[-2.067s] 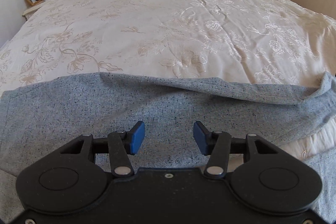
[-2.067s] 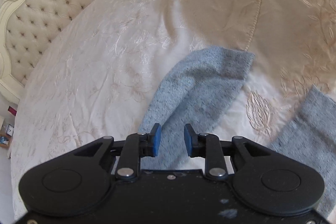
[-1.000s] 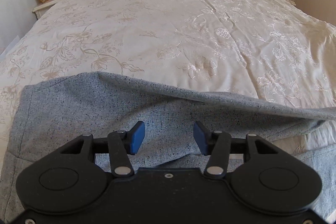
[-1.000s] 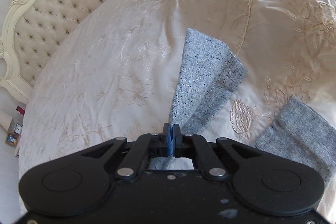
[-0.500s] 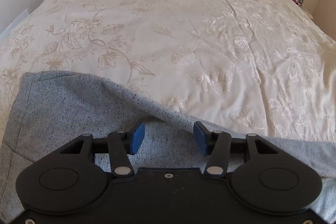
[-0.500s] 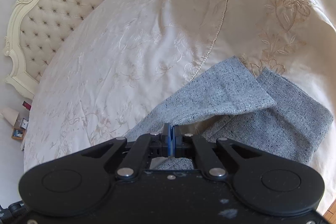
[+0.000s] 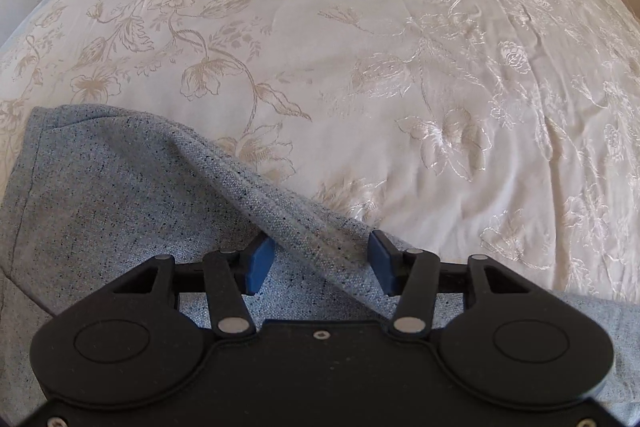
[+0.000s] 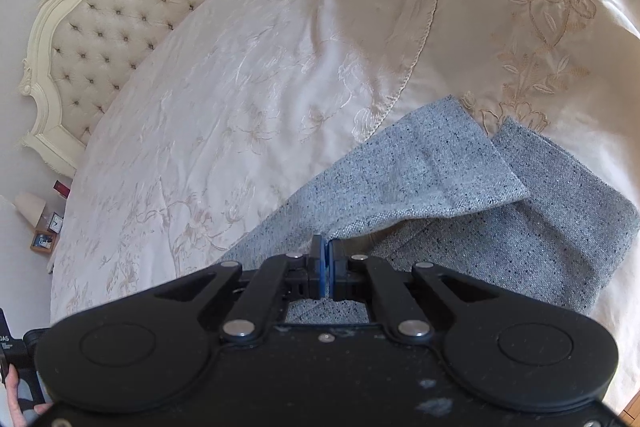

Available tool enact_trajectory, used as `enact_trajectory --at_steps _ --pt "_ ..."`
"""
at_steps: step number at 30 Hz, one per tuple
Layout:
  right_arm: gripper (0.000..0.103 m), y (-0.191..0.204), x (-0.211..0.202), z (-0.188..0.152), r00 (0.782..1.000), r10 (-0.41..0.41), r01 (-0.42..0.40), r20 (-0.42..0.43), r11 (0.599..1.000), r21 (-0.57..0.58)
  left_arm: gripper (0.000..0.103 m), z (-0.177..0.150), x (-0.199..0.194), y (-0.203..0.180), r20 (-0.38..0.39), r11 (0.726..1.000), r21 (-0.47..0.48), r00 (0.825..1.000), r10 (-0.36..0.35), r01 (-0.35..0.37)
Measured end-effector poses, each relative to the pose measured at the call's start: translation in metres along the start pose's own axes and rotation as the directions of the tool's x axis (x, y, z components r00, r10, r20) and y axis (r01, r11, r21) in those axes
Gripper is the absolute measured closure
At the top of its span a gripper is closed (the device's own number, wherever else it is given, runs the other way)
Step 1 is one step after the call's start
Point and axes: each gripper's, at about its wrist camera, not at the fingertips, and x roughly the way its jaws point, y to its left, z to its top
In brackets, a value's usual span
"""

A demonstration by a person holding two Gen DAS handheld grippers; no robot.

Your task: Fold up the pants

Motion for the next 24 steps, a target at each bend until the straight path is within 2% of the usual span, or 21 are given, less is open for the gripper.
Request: enact_trajectory --at_steps 1,2,4,7,9,12,15,18,24 --pt "0.100 0.000 0.000 0.000 1.000 0.003 -0.003 -0.001 1.000 -0.003 0.079 0.000 0.003 0.001 -0.012 1.000 -0.001 1.000 -0.017 0.017" --pt "0.100 0.000 0.000 0.000 1.000 0.006 -0.006 0.000 1.000 -0.005 0.089 0.001 0.004 0.004 -0.035 0.999 -0.017 0.998 -0.043 0.042" --pt "0.100 0.000 0.000 -0.001 1.000 0.013 -0.013 0.001 1.000 -0.013 0.096 -0.001 -0.005 0.011 -0.028 0.996 -0.064 0.997 -0.068 0.066" --pt "0.100 0.000 0.000 0.000 1.000 0.024 -0.024 0.005 0.999 -0.024 0.096 -0.013 -0.047 0.014 0.066 0.997 -0.049 0.997 -0.049 0.052" --pt "0.100 0.000 -0.004 0.002 0.999 0.038 -0.038 0.012 0.999 -0.026 0.096 -0.028 -0.081 0.016 0.128 0.998 -0.011 0.990 -0.064 0.066" --pt "0.100 0.002 -0.020 0.003 0.997 0.054 -0.052 0.047 0.998 -0.044 0.096 -0.058 -0.126 0.022 0.185 0.995 0.049 0.979 -0.090 0.083" --pt "0.100 0.000 -0.041 -0.001 0.995 0.049 -0.043 0.088 0.997 -0.064 0.096 -0.097 -0.155 0.027 0.228 0.990 0.120 0.968 -0.106 0.080" --pt "0.100 -0.009 -0.059 -0.010 0.993 0.047 -0.040 0.108 0.997 -0.068 0.096 -0.136 -0.161 0.033 0.225 0.983 0.171 0.969 -0.101 0.063" --pt "0.100 -0.038 -0.067 -0.047 0.997 -0.001 0.005 0.071 0.998 -0.063 0.096 -0.204 -0.125 0.039 0.117 0.977 0.207 0.991 -0.073 0.047"
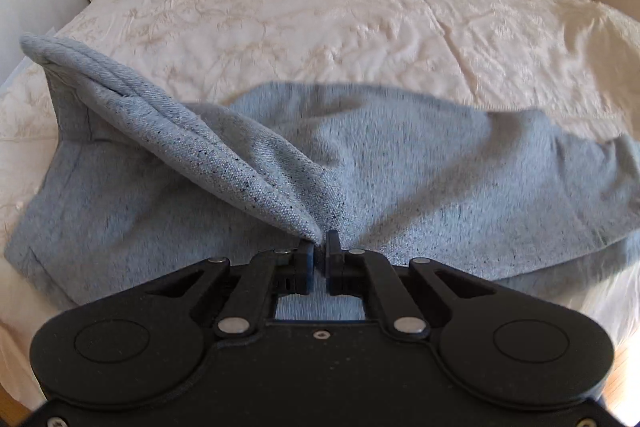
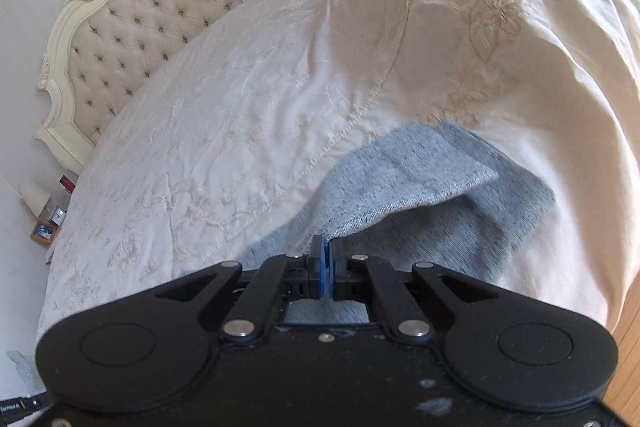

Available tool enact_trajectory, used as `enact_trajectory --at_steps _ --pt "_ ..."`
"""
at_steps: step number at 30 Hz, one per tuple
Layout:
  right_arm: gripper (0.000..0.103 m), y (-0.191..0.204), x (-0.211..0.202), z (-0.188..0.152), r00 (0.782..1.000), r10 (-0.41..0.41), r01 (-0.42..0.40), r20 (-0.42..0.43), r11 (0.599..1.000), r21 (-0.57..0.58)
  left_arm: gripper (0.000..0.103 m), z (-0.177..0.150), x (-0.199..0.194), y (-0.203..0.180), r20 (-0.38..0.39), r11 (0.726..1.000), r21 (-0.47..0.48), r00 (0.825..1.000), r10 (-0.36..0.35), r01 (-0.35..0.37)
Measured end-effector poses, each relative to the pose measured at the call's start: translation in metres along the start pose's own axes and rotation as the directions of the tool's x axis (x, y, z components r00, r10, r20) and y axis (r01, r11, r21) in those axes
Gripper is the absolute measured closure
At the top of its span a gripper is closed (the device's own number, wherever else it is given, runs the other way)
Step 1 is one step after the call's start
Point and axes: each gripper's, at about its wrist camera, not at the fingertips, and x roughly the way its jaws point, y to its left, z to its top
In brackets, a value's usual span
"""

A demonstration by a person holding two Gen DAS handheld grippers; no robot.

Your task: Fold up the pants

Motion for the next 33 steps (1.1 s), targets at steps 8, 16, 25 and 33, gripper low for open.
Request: enact_trajectory --at_steps 8,16,25,33 --pt "0.100 -0.022 0.015 -0.035 0.996 -0.075 0.075 -0.047 0.997 0.002 0.096 -0.042 -0.005 -0.011 0.045 1.000 0.002 0.999 0.026 -0.026" --pt "0.100 -0.008 0.002 -0.032 0.997 -0.071 0.072 0.029 0.997 -0.011 0.096 -0.041 -0.030 0.000 0.133 1.000 -0.001 0.991 -0.015 0.015" --pt "0.100 -0.014 -0.010 -0.037 0.992 -0.125 0.124 0.035 0.992 0.020 0.095 -0.063 0.015 -0.008 0.054 0.998 0.058 0.999 0.006 -0.009" --pt "0.100 -0.028 0.008 -0.052 0.987 -0.158 0.158 -0.001 0.986 0.045 0.090 -0.058 -0.012 -0.013 0.032 0.984 0.172 0.998 -0.058 0.051"
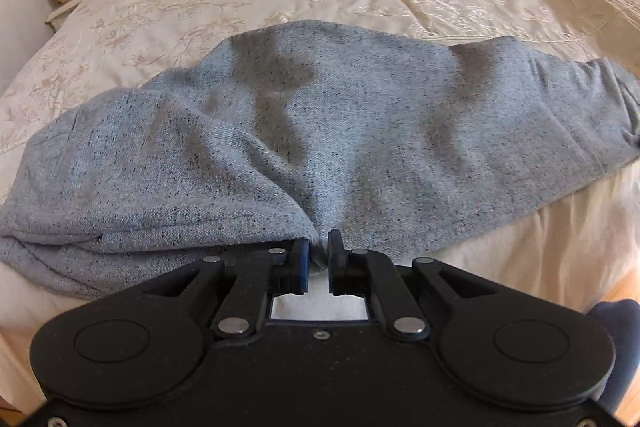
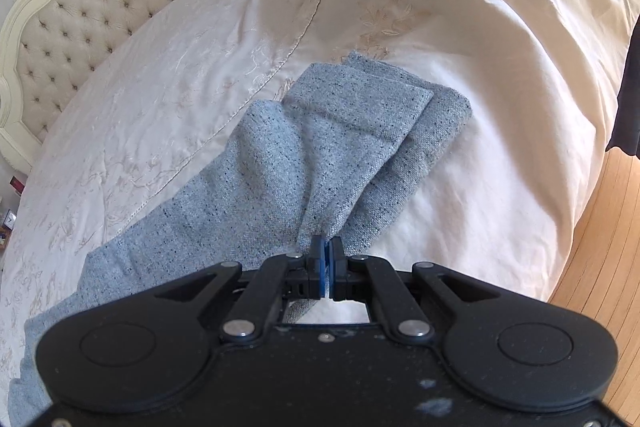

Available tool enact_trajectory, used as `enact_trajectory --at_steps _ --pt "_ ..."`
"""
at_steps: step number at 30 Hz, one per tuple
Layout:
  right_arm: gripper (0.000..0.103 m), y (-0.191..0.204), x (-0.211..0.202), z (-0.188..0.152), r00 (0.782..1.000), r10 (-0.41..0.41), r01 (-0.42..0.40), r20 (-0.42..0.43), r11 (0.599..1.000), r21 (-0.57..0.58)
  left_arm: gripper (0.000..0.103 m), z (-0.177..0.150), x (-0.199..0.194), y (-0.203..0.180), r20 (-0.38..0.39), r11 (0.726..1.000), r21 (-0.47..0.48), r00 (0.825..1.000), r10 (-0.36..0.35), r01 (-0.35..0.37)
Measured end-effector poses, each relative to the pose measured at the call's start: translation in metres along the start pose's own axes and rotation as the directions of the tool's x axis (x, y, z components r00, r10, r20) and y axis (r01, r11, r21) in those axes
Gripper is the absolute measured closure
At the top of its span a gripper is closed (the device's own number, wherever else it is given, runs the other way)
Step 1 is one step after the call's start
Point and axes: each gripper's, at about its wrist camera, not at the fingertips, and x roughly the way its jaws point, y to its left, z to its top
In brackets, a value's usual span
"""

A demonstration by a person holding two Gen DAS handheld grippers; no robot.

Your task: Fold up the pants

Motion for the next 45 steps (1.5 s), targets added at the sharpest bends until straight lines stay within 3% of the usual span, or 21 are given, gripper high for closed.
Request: enact_trajectory --at_steps 5,7,11,12,14,16,17,19,23,26,28,30,34,38,41,45 --pt "0.091 -0.001 0.009 -0.005 1.000 -0.010 0.009 -0.019 1.000 -0.007 0.088 0.018 -0.020 0.010 0.018 0.999 0.009 0.999 -0.051 0.051" --pt "0.089 -0.008 0.009 -0.006 0.999 0.009 -0.008 -0.034 1.000 0.015 0.082 0.021 -0.024 0.019 0.010 0.997 -0.025 0.997 -0.074 0.074" --pt "0.086 -0.020 -0.002 -0.001 1.000 0.012 -0.011 -0.014 0.999 0.042 0.081 0.014 -0.001 0.023 -0.098 0.996 -0.067 0.993 -0.070 0.064" --pt "0.086 -0.022 -0.005 0.001 1.000 0.007 -0.007 0.000 0.999 0.045 0.082 0.009 0.009 0.021 -0.150 0.996 -0.069 0.987 -0.065 0.055" --pt "0.086 -0.027 -0.010 0.005 1.000 -0.001 0.000 0.021 0.998 0.057 0.083 -0.003 0.027 0.018 -0.272 0.992 -0.086 0.956 -0.109 0.089" --pt "0.086 -0.028 -0.013 0.008 0.999 0.003 -0.005 0.032 0.998 0.059 0.087 -0.012 0.032 0.010 -0.350 0.978 -0.096 0.913 -0.208 0.186" --pt "0.086 -0.028 -0.014 0.010 0.999 0.005 -0.007 0.038 0.998 0.056 0.087 -0.014 0.028 0.005 -0.349 0.968 -0.092 0.903 -0.250 0.233" --pt "0.086 -0.028 -0.016 0.013 0.999 0.006 -0.009 0.050 0.999 0.051 0.087 -0.011 0.011 -0.008 -0.292 0.952 -0.021 0.909 -0.297 0.304" --pt "0.085 -0.031 -0.019 0.023 0.996 -0.008 0.003 0.088 0.998 0.062 0.086 0.019 -0.023 -0.029 -0.083 0.918 0.130 0.927 -0.365 0.374" --pt "0.084 -0.036 -0.017 0.035 0.994 -0.029 0.020 0.108 0.996 0.081 0.081 0.055 -0.026 -0.037 0.092 0.933 0.154 0.935 -0.343 0.326" --pt "0.082 -0.039 -0.015 0.043 0.992 -0.036 0.025 0.121 0.995 0.092 0.081 0.078 -0.014 -0.049 0.143 0.950 0.162 0.946 -0.291 0.268" --pt "0.079 -0.040 -0.011 0.050 0.992 -0.038 0.025 0.122 0.995 0.101 0.081 0.100 0.010 -0.059 0.139 0.957 0.152 0.954 -0.267 0.246" --pt "0.077 -0.041 -0.002 0.059 0.992 -0.040 0.028 0.118 0.994 0.107 0.081 0.124 0.058 -0.070 0.041 0.962 0.094 0.964 -0.261 0.257" --pt "0.075 -0.039 0.009 0.063 0.994 -0.033 0.021 0.108 0.994 0.104 0.081 0.126 0.106 -0.085 -0.030 0.979 0.123 0.986 -0.162 0.165" --pt "0.073 -0.041 0.019 0.066 0.995 -0.033 0.022 0.090 0.993 0.115 0.081 0.123 0.135 -0.087 -0.091 0.982 0.118 0.986 -0.138 0.149" --pt "0.073 -0.046 0.029 0.067 0.997 -0.045 0.036 0.067 0.989 0.141 0.082 0.121 0.135 -0.090 -0.089 0.984 0.117 0.988 -0.124 0.134"
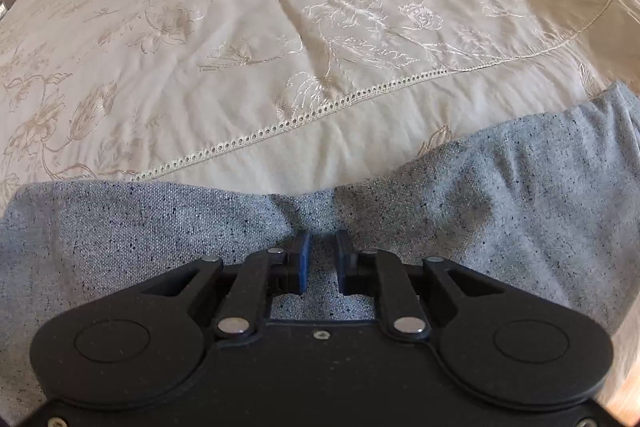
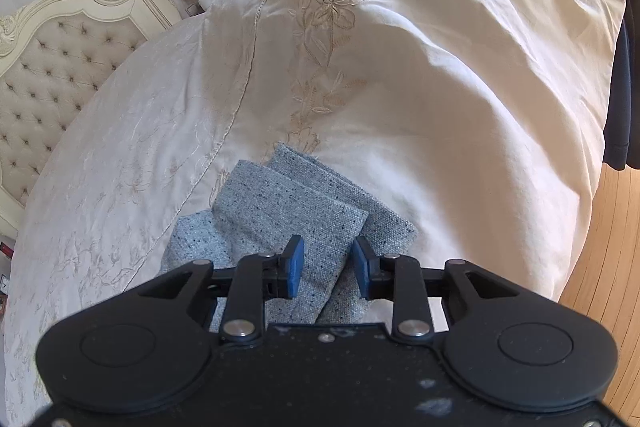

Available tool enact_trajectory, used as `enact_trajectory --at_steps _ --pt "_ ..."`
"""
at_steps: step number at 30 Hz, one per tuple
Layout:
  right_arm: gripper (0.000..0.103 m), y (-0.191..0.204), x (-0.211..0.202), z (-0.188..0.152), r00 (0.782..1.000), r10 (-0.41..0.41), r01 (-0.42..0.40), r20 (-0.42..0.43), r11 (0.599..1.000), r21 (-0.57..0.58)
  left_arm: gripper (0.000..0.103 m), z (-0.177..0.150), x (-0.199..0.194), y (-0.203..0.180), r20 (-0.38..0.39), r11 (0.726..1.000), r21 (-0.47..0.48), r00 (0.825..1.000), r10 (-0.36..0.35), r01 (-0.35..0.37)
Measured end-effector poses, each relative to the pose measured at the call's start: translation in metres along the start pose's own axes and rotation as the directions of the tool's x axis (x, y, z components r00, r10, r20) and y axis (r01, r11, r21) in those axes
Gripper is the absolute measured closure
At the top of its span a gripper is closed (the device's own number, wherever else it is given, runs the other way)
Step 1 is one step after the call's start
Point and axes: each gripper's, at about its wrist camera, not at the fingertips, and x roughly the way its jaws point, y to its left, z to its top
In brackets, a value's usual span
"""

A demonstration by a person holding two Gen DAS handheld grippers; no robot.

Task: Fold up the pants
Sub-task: 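Release the cuff, then regrasp the folded legs with the right tool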

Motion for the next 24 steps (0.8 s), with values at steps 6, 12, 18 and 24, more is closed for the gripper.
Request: enact_trajectory --at_steps 6,12,18,24 --pt "0.071 -0.004 0.007 0.004 1.000 0.022 -0.022 -0.007 0.998 0.060 0.082 -0.001 0.000 0.000 0.009 1.000 0.010 1.000 -0.004 0.004" --pt "0.098 0.019 -0.003 -0.002 0.997 -0.022 0.032 0.073 0.989 -0.143 0.082 0.004 -0.001 0.009 -0.006 0.998 -0.038 0.999 -0.043 0.043" --pt "0.098 -0.001 -0.028 -0.005 0.988 -0.082 0.102 0.127 0.982 -0.159 0.082 0.008 0.001 0.013 -0.023 0.995 -0.063 0.997 -0.073 0.071" --pt "0.091 -0.014 -0.013 -0.011 0.989 -0.141 0.145 0.043 0.980 -0.137 0.081 0.004 0.000 0.013 -0.007 0.996 -0.056 0.997 -0.074 0.074"
